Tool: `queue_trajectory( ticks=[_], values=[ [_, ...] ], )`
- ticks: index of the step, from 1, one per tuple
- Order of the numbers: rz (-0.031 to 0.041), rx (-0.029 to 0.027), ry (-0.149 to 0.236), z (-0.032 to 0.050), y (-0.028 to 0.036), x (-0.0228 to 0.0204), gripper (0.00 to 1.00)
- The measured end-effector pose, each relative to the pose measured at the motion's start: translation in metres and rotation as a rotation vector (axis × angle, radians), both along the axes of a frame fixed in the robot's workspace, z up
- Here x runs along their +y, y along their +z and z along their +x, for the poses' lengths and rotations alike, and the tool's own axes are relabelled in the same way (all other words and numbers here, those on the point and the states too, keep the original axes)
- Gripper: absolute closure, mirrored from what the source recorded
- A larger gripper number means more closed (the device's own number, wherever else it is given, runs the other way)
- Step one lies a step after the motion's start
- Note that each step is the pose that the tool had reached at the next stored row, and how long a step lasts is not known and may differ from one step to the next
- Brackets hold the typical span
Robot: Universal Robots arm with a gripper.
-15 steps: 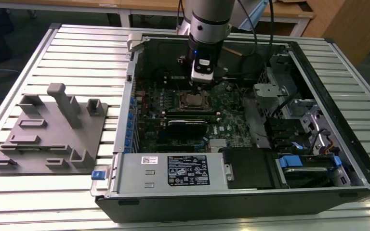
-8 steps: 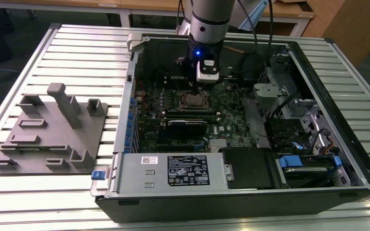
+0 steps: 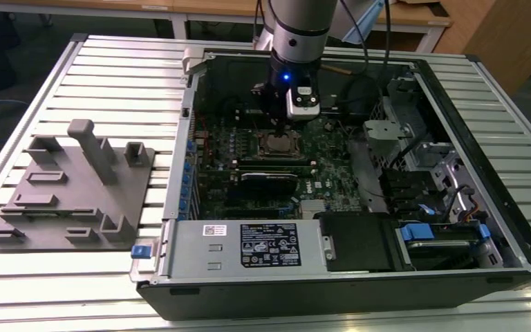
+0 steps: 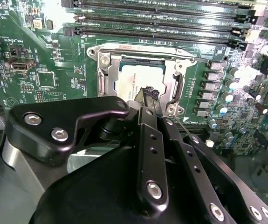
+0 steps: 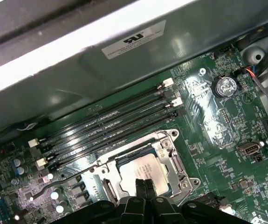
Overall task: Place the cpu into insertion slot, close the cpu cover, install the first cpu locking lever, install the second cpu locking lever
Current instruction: 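Close the cpu cover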
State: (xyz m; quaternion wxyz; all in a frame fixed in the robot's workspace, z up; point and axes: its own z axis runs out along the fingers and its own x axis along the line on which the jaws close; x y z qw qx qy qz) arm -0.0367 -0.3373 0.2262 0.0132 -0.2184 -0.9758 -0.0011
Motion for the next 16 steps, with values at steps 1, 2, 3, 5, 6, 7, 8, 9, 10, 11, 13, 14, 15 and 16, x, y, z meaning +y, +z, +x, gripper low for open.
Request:
queue_trajectory(
  ticks=[1, 2, 3, 5, 6, 7, 8, 9, 10, 11, 13, 14, 15, 16],
  values=[
    [0.0000, 0.0000, 0.000, 0.0000, 0.0000, 0.0000, 0.89],
    [0.0000, -0.0001, 0.000, 0.0000, 0.0000, 0.0000, 0.89],
    [0.0000, -0.0001, 0.000, 0.0000, 0.0000, 0.0000, 0.89],
    [-0.0001, -0.0001, 0.000, 0.0000, 0.0000, 0.0000, 0.89],
    [-0.0001, 0.0000, 0.000, 0.0000, 0.0000, 0.0000, 0.89],
    [0.0000, 0.0000, 0.001, 0.0000, 0.0000, 0.0000, 0.89],
    [-0.0001, -0.0001, 0.005, 0.0000, 0.0000, 0.0000, 0.89],
    [0.0000, -0.0008, 0.028, 0.0000, -0.0002, 0.0000, 0.89],
    [0.0000, -0.0011, 0.037, 0.0000, -0.0002, 0.0000, 0.89],
    [-0.0001, -0.0013, 0.043, 0.0000, -0.0002, 0.0000, 0.89],
    [0.0000, -0.0055, 0.056, -0.0001, -0.0005, 0.0000, 0.89],
    [0.0001, -0.0101, 0.064, 0.0000, -0.0008, 0.0000, 0.89],
    [0.0001, -0.0146, 0.072, 0.0000, -0.0011, 0.0000, 0.89],
    [0.0001, -0.0188, 0.083, 0.0000, -0.0015, 0.0000, 0.89]
  ],
)
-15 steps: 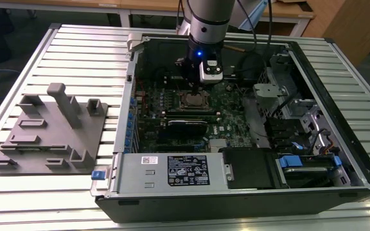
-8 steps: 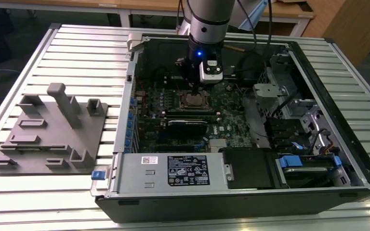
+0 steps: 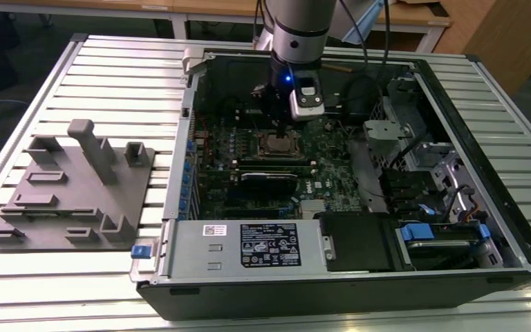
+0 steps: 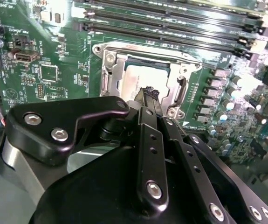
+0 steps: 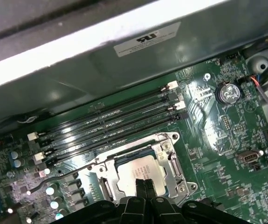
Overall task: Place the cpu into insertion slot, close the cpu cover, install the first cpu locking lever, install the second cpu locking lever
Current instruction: 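Close the cpu cover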
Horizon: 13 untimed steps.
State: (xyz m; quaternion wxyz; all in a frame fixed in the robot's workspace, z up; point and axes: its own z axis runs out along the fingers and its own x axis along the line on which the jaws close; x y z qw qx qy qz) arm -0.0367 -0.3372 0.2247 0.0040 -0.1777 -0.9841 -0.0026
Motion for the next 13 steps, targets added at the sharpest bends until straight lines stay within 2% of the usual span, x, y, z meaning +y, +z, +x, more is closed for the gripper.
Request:
queue_trajectory(
  ticks=[3, 5, 11, 13],
  values=[
    [0.0001, -0.0084, 0.032, 0.0000, -0.0010, 0.0000, 0.89],
    [0.0009, -0.0118, 0.056, 0.0001, -0.0017, 0.0000, 0.89],
    [0.0029, -0.0135, 0.137, 0.0000, -0.0031, 0.0000, 0.89],
    [0.0028, -0.0134, 0.142, -0.0001, -0.0031, 0.0000, 0.89]
  ],
)
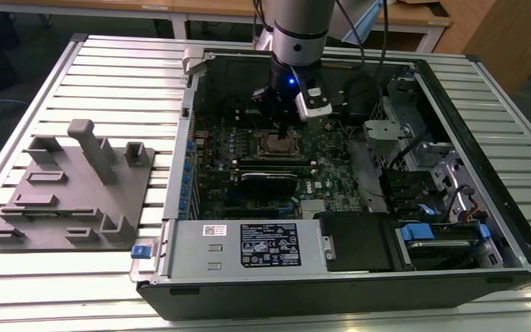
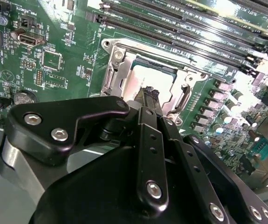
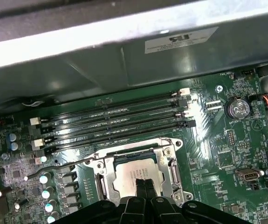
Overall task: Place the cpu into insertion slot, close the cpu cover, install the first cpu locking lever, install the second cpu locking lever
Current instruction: 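Close the cpu cover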
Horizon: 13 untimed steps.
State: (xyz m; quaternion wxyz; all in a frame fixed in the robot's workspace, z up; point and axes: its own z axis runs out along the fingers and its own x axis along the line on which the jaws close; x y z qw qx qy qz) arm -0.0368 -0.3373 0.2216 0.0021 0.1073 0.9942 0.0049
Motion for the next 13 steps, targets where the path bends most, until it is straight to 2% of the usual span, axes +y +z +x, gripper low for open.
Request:
queue_trajectory(
  ticks=[6, 13],
  values=[
    [0.0002, -0.0004, 0.031, -0.0001, -0.0012, 0.0000, 0.89],
    [0.0001, -0.0003, 0.120, -0.0002, -0.0034, 0.0000, 0.89]
  ],
)
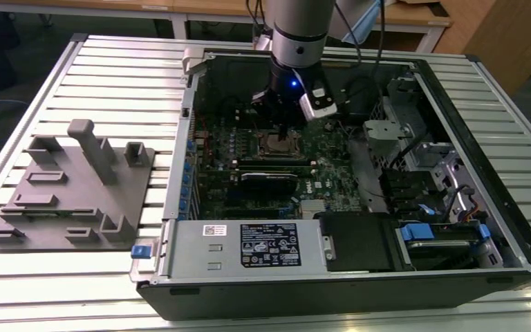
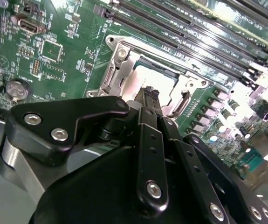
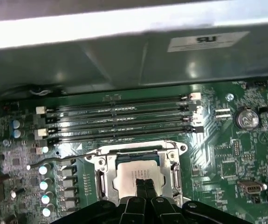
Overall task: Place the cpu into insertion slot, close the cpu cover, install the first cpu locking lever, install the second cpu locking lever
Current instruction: 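Close the cpu cover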
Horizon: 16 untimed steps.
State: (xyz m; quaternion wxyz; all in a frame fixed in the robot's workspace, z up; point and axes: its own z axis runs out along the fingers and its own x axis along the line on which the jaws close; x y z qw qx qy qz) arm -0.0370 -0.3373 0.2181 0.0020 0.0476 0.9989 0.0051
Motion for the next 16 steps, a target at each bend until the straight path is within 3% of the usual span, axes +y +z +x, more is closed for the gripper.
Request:
queue_trajectory(
  ticks=[16],
  values=[
    [-0.0011, 0.0000, -0.002, -0.0040, -0.0010, 0.0000, 0.89]
  ],
)
